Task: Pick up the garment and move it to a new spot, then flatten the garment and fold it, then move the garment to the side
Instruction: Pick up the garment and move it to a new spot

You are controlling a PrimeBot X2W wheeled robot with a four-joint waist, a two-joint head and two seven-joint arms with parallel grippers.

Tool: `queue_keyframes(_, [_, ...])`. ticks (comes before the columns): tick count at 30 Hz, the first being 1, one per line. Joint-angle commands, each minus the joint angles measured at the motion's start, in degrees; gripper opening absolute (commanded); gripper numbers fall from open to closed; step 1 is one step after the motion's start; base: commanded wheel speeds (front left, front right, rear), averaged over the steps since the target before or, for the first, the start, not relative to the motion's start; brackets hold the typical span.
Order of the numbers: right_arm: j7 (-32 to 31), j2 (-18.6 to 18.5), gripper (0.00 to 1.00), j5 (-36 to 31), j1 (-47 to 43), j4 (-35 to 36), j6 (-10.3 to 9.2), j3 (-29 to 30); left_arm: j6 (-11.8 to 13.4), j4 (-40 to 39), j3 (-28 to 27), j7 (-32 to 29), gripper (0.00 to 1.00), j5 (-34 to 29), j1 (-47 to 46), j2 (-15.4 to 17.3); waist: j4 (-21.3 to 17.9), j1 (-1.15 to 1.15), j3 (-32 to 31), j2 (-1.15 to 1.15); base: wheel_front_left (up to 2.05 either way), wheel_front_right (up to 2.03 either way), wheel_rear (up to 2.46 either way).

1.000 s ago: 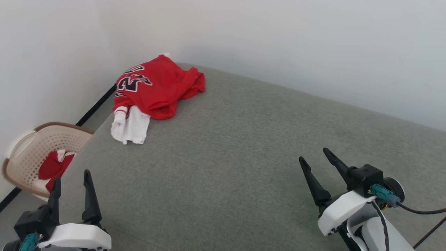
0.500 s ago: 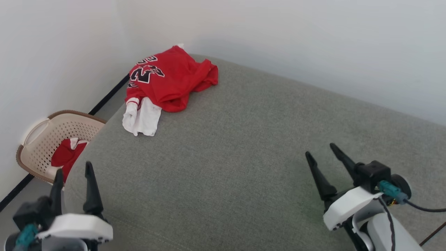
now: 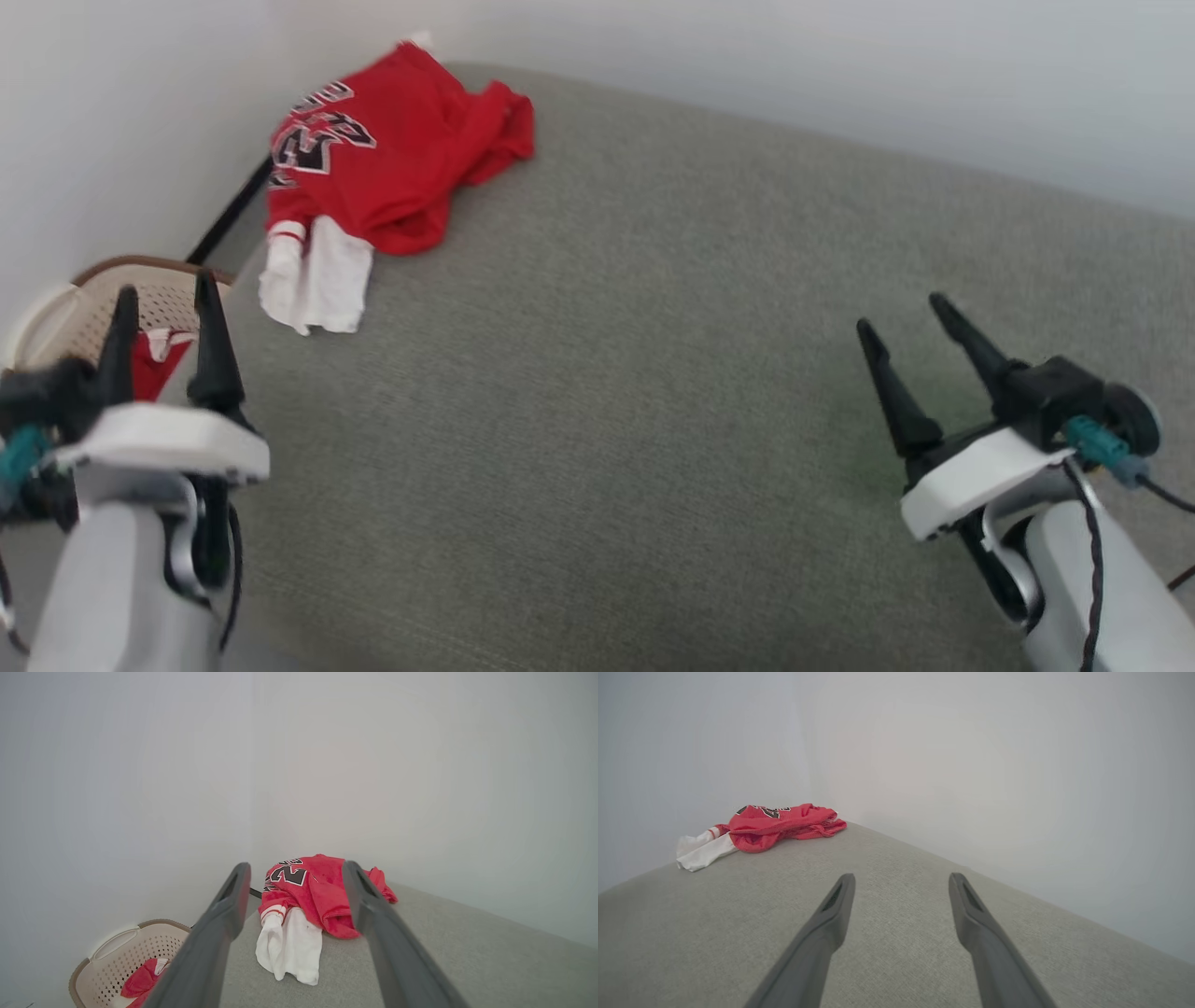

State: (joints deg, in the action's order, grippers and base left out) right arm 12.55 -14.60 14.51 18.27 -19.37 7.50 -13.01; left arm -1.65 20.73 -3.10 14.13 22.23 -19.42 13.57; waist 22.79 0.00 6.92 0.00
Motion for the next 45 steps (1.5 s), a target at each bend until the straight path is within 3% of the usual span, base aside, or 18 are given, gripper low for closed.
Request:
queue_keyframes(1, [-0.43, -0.45, 1.0, -0.69, 1.11, 0.73, -0.02, 0.19, -0.67, 1.93, 0.22, 0.24, 1.0, 0.58, -2.7, 0.58, -2.07, 0.0, 3.23, 0.0, 0.0, 0.0, 0.0])
queue_keyframes(18, [-4.07, -4.4, 1.0, -2.34, 6.55, 10.78, -0.02, 1.52, -5.37, 28.96, 1.88, -3.45, 1.0, 4.69, -33.32, 7.67, -8.17, 0.0, 19.45, 0.0, 0.0, 0.0, 0.0])
queue_keyframes(30, [-7.2, -5.83, 1.0, -3.49, 8.12, 20.08, -0.02, 3.06, -5.69, 46.04, 3.72, -16.22, 1.0, 7.05, -46.92, 10.85, -11.0, 0.0, 26.52, 0.0, 0.0, 0.0, 0.0])
queue_keyframes(39, [-9.48, -6.38, 1.0, -4.06, 8.15, 24.49, -0.02, 4.05, -5.76, 51.83, 5.09, -29.76, 1.0, 8.23, -49.85, 9.54, -11.63, 0.0, 28.8, 0.0, 0.0, 0.0, 0.0])
queue_keyframes(45, [-10.67, -6.48, 1.0, -4.28, 8.13, 26.39, -0.02, 4.45, -5.84, 53.68, 6.26, -40.07, 1.0, 9.69, -47.54, 6.14, -11.76, 0.0, 29.48, 0.0, 0.0, 0.0, 0.0])
